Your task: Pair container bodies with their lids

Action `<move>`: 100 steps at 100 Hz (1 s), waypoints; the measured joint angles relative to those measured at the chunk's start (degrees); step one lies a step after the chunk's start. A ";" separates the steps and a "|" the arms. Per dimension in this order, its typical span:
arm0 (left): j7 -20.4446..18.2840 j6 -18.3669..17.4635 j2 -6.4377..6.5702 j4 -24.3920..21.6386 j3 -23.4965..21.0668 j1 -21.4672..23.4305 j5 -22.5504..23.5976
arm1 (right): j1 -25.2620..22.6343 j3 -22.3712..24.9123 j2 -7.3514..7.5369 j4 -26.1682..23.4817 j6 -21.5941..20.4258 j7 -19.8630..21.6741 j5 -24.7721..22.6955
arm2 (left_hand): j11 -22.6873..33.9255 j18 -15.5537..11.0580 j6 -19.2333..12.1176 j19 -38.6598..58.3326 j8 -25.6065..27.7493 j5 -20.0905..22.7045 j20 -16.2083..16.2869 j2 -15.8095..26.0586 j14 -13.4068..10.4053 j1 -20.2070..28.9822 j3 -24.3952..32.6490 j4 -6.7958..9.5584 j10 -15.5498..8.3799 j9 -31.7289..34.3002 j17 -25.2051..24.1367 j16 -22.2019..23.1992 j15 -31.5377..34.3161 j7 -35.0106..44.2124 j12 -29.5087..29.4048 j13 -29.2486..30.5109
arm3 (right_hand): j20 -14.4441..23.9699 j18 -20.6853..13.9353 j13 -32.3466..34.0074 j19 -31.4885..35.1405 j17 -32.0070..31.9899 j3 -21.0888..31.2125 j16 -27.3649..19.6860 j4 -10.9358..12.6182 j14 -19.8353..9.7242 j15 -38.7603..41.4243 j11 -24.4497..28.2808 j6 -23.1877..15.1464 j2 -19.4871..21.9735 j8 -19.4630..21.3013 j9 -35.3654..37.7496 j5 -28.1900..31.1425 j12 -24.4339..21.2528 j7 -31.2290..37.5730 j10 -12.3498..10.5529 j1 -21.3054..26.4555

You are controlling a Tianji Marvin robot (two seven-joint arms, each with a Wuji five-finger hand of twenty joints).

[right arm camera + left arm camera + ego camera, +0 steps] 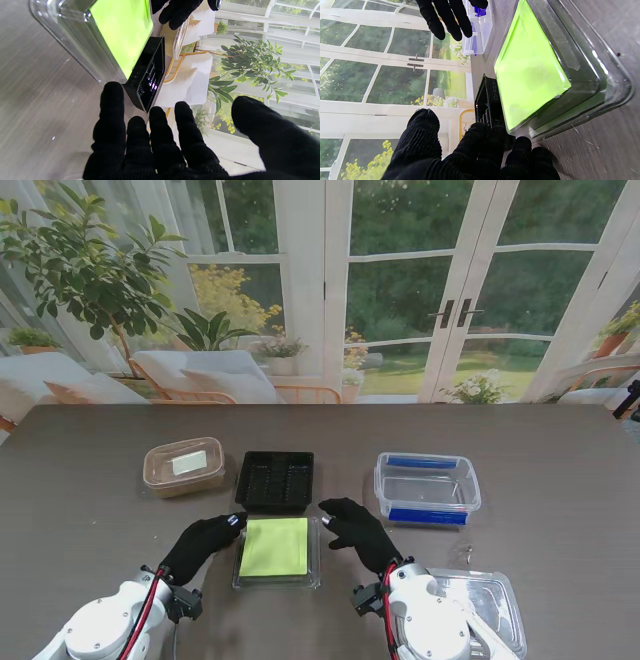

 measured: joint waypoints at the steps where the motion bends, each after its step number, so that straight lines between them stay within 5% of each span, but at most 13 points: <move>1: 0.05 0.00 -0.01 -0.01 0.04 0.00 0.04 | -0.05 0.00 0.03 -0.10 0.04 -0.01 -0.21 | -0.02 -0.11 0.00 0.00 0.00 0.00 0.00 0.00 0.00 -0.01 0.00 0.00 0.00 0.00 -0.01 0.00 0.00 0.00 0.00 -0.03 | -0.06 -0.01 0.00 0.00 0.00 -0.01 0.00 0.00 0.00 0.00 0.00 -0.01 0.00 0.00 0.00 0.00 0.00 0.00 -0.08 0.00; 29: 2.30 -0.53 -0.49 1.50 2.46 -1.56 -0.01 | 0.36 -0.86 0.07 0.28 1.21 -1.05 -1.10 | -0.29 -4.34 0.33 -0.54 0.00 -0.13 0.06 0.00 -0.03 -0.01 -0.01 0.00 0.17 -0.06 -0.72 -0.73 -0.57 -0.03 -0.70 -1.57 | -0.20 -0.02 -0.58 0.00 -0.01 -1.39 -0.55 0.00 0.00 -0.26 -0.07 -0.03 0.00 -0.12 -1.42 -0.76 -0.01 -0.43 -0.18 -0.90; 81: 4.67 0.84 -0.92 -0.52 3.02 -0.35 2.85 | 2.06 -3.06 -0.22 3.03 5.02 -0.54 -1.33 | -0.80 -5.42 1.53 -1.37 0.00 -0.22 0.07 0.00 -0.33 0.05 -0.01 0.00 0.98 -1.49 -1.29 -1.39 -0.88 -0.11 -1.38 -2.56 | -1.46 -0.02 -0.61 -0.71 -0.01 -1.89 -0.57 0.00 0.46 -0.24 -0.45 2.86 1.34 -0.21 -2.94 -3.61 -0.01 -0.34 -0.11 -1.75; 100: 4.48 1.73 -0.91 -1.34 2.63 0.37 2.83 | 3.32 -4.66 -0.22 4.17 6.01 0.61 -0.71 | -0.83 -5.97 1.66 -1.84 0.00 -0.23 0.07 0.00 -0.50 0.05 -0.01 0.00 1.18 -1.70 -1.32 -1.41 -0.88 -0.11 -1.45 -2.65 | -1.54 1.14 -1.22 -2.86 -0.02 -1.96 -0.65 0.00 3.34 0.12 -0.44 3.08 1.52 -0.25 -2.94 -4.16 -0.01 0.27 -0.04 -1.78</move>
